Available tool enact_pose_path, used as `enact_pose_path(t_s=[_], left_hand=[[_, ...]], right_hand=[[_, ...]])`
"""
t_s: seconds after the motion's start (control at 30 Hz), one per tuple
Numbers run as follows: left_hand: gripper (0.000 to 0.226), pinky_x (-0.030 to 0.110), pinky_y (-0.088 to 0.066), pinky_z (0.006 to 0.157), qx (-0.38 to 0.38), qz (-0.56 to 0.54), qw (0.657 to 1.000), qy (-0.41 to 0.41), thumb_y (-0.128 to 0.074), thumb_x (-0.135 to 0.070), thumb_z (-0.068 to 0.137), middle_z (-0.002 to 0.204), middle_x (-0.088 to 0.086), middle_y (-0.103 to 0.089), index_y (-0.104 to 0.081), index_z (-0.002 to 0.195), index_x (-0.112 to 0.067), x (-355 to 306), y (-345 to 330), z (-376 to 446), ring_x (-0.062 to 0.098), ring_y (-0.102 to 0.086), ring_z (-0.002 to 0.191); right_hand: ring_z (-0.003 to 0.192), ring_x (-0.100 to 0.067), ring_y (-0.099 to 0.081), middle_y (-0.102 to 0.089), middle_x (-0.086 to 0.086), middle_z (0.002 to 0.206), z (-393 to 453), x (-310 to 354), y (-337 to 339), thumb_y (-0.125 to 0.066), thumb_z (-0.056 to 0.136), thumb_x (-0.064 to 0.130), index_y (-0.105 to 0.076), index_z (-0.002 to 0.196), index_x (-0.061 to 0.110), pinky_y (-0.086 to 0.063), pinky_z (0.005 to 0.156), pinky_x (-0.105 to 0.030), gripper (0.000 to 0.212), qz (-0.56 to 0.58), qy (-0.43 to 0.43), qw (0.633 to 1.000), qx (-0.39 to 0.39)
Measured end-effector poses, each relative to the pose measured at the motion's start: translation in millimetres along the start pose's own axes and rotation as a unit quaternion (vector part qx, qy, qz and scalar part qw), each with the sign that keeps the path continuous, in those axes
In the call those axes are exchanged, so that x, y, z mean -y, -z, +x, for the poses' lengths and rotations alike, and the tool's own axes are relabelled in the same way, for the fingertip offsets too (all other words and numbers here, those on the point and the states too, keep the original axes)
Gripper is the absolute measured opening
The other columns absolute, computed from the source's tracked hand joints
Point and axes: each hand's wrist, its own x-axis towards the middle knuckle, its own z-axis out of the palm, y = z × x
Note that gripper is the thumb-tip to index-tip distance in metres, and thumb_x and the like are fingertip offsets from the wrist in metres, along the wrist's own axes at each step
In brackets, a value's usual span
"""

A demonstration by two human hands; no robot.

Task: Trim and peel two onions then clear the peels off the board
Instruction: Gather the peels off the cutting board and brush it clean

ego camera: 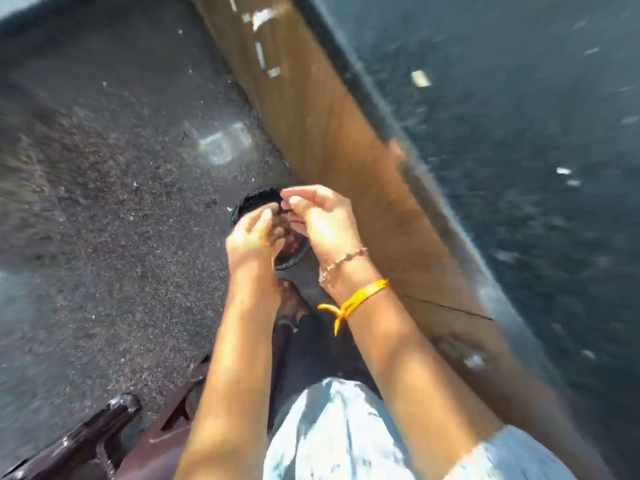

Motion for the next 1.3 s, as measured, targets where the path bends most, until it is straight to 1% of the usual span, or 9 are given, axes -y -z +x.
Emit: enact_pose_path(t_s=[0.13, 0.27, 0.43, 0.63, 0.87, 1.0, 1.1, 1.23, 1.3], left_hand=[[0.023, 0.016, -0.05, 0.067, 0.055, -0.036, 0.997, -0.044, -0.045, -0.006, 0.096, 0.068, -0.007, -0.069, -0.064, 0.085, -0.015, -28, -26, -70, 0.004, -0.063, 0.066], [0.02, 0.017, -0.05, 0.065, 0.113, -0.049, 0.989, -0.083, -0.045, -0.004, 0.096, 0.072, 0.001, -0.068, -0.062, 0.086, -0.012, -42, -53, -129, 0.008, -0.064, 0.065], [0.026, 0.014, -0.046, 0.06, 0.224, -0.005, 0.969, -0.103, -0.044, 0.0, 0.095, 0.067, -0.001, -0.064, -0.061, 0.079, -0.012, -32, -95, -191, 0.005, -0.059, 0.06], [0.033, 0.014, -0.044, 0.055, 0.356, 0.091, 0.924, -0.105, -0.042, 0.003, 0.094, 0.065, -0.001, -0.062, -0.063, 0.074, -0.013, -1, -147, -260, 0.005, -0.056, 0.057], [0.022, 0.033, -0.047, 0.08, 0.476, 0.204, 0.851, -0.091, -0.047, 0.0, 0.093, 0.085, 0.013, -0.067, -0.067, 0.088, -0.009, 54, -190, -320, 0.023, -0.06, 0.083], [0.017, 0.028, -0.052, 0.076, 0.54, 0.27, 0.785, -0.14, -0.054, -0.005, 0.092, 0.087, 0.006, -0.071, -0.069, 0.094, -0.013, 79, -211, -349, 0.017, -0.064, 0.084], [0.02, 0.025, -0.052, 0.077, 0.578, 0.325, 0.719, -0.207, -0.057, -0.004, 0.091, 0.087, -0.003, -0.07, -0.066, 0.088, -0.022, 93, -232, -368, 0.012, -0.064, 0.083], [0.022, 0.022, -0.051, 0.079, 0.619, 0.378, 0.615, -0.31, -0.058, 0.0, 0.089, 0.099, -0.001, -0.066, -0.062, 0.094, -0.022, 108, -264, -385, 0.01, -0.062, 0.087], [0.025, 0.013, -0.048, 0.078, 0.636, 0.4, 0.548, -0.368, -0.056, 0.002, 0.088, 0.103, -0.003, -0.06, -0.063, 0.101, -0.018, 113, -277, -390, 0.008, -0.058, 0.088]], right_hand=[[0.068, -0.011, -0.058, -0.061, -0.002, 0.07, -63, 43, 31, -0.051, 0.087, -0.007, -0.067, 0.078, 0.009, -0.048, 0.066, -0.019, 0.024, 0.01, 0.077, 0.997, 0.012], [0.077, -0.019, -0.062, -0.065, 0.0, 0.071, -118, 76, 67, -0.054, 0.069, 0.014, -0.063, 0.065, 0.025, -0.052, 0.081, -0.039, 0.015, 0.019, 0.142, 0.99, -0.018], [0.068, -0.008, -0.059, -0.063, 0.003, 0.07, -172, 98, 137, -0.053, 0.085, -0.005, -0.065, 0.075, 0.016, -0.051, 0.071, -0.028, 0.026, 0.029, 0.204, 0.977, -0.062], [0.067, -0.008, -0.059, -0.064, 0.003, 0.071, -222, 93, 222, -0.053, 0.088, -0.002, -0.066, 0.076, 0.017, -0.05, 0.062, -0.022, 0.026, 0.054, 0.237, 0.952, -0.188], [0.071, -0.008, -0.06, -0.065, 0.007, 0.072, -269, 58, 308, -0.054, 0.085, -0.007, -0.064, 0.069, 0.024, -0.049, 0.07, -0.023, 0.036, 0.086, 0.25, 0.911, -0.317], [0.064, 0.001, -0.058, -0.065, 0.011, 0.07, -298, 39, 348, -0.053, 0.084, -0.009, -0.064, 0.071, 0.024, -0.047, 0.066, -0.018, 0.037, 0.077, 0.254, 0.877, -0.401], [0.069, 0.002, -0.061, -0.065, 0.013, 0.076, -322, 26, 371, -0.054, 0.087, -0.004, -0.064, 0.076, 0.023, -0.049, 0.07, -0.017, 0.031, 0.0, 0.241, 0.838, -0.49], [0.073, 0.002, -0.058, -0.063, 0.007, 0.082, -345, 17, 389, -0.056, 0.086, -0.004, -0.069, 0.087, 0.008, -0.042, 0.07, -0.007, 0.018, -0.093, 0.206, 0.788, -0.573], [0.075, -0.006, -0.058, -0.061, 0.008, 0.083, -352, 16, 395, -0.056, 0.085, -0.004, -0.069, 0.087, 0.012, -0.044, 0.072, -0.015, 0.021, -0.128, 0.184, 0.771, -0.596]])
